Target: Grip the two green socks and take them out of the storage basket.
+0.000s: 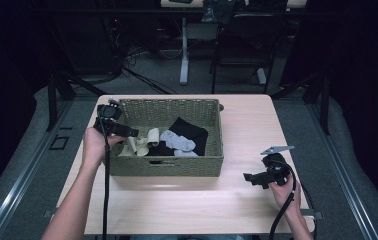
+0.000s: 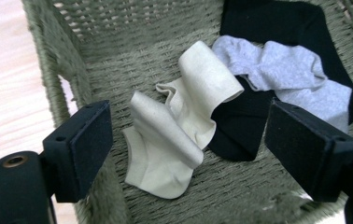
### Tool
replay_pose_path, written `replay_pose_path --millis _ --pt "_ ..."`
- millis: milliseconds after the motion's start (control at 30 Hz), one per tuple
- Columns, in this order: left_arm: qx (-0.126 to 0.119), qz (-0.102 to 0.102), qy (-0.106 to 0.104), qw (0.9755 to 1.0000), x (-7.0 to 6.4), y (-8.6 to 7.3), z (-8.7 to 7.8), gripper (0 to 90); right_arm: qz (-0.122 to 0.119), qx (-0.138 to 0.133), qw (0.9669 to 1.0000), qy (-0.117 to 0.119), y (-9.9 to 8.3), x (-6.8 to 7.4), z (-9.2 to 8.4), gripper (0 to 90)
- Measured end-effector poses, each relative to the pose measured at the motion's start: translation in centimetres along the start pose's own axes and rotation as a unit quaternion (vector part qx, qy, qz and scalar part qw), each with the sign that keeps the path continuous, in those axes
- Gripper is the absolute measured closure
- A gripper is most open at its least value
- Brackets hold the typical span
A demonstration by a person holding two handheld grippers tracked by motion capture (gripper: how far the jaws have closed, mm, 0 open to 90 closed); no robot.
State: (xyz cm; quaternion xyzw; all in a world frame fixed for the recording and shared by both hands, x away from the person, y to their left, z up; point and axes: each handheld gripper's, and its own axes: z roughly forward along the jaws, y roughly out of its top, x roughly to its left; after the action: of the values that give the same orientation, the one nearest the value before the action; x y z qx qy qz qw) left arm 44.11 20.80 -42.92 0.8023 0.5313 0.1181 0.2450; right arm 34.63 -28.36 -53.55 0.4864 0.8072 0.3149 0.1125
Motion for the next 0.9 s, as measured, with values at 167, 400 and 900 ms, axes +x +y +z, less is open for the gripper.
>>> replay_pose_path --millis 167,400,900 --pt "0.02 -0.005 -0.01 0.9997 0.3 0.1 1.5 22.2 0.0 0.0 1.0 0.001 0.0 0.0 0.0 0.0" --pt "0.063 -0.01 0.013 0.9978 0.8 0.5 3.9 29.1 -0.008 -0.001 1.0 0.002 0.1 0.0 0.0 0.0" --pt "0.14 0.006 0.045 0.9891 0.8 1.1 7.2 69.8 -0.009 -0.002 0.9999 -0.004 0.1 0.1 -0.2 0.0"
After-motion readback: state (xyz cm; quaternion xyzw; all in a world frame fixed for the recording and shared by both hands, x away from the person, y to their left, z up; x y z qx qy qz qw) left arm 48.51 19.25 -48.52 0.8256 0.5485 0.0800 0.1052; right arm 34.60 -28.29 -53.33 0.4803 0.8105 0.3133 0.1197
